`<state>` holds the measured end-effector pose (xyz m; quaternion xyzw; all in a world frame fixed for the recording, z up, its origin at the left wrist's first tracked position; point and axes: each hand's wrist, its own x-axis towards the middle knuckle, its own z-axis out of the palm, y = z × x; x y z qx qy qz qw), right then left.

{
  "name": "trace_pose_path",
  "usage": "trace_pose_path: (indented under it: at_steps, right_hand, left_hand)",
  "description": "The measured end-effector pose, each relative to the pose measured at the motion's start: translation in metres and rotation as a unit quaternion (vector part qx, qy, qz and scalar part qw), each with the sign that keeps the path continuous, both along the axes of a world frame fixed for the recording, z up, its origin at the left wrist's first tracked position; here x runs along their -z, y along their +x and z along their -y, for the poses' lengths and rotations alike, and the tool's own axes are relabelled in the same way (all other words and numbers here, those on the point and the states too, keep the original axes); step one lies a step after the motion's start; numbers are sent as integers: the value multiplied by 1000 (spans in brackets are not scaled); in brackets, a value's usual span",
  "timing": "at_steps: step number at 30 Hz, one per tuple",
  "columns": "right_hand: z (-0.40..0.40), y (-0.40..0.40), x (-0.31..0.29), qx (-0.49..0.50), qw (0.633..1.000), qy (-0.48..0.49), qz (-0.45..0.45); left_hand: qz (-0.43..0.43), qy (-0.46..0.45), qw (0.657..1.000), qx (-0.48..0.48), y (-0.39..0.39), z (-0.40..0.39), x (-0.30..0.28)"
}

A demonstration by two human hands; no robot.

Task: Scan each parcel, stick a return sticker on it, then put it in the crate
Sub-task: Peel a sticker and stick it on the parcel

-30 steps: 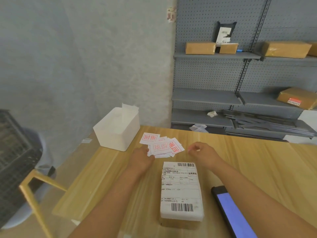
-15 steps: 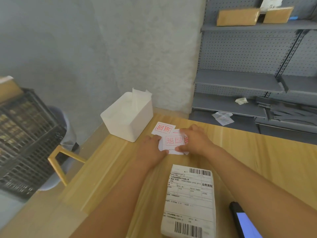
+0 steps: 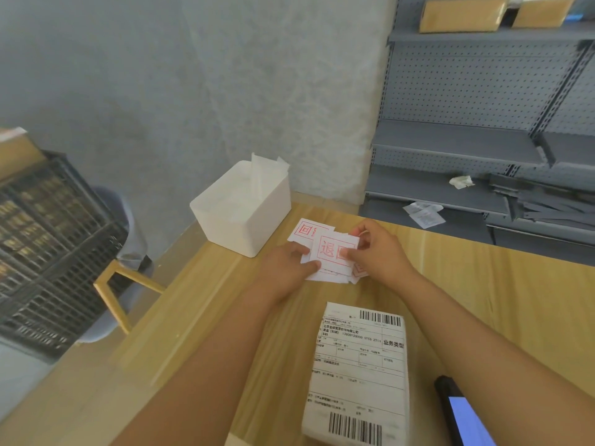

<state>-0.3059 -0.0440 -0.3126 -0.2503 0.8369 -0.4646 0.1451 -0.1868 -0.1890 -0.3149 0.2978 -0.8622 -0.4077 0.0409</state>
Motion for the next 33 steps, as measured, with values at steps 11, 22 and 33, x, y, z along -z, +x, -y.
trace_pose_path:
  at_steps: [11,22,33]
  right_hand:
    - [-31,7,-44,32,988,-111,106]
    - [-51,36,-58,-27,978,-156,132]
    - [-62,43,-68,78,971,-202,97]
  left_hand:
    - [-103,259,960,-4,9,-11,-29]
    - [-114,286,950,48,12,-15,-48]
    - [-107,163,979,54,18,-15,-51]
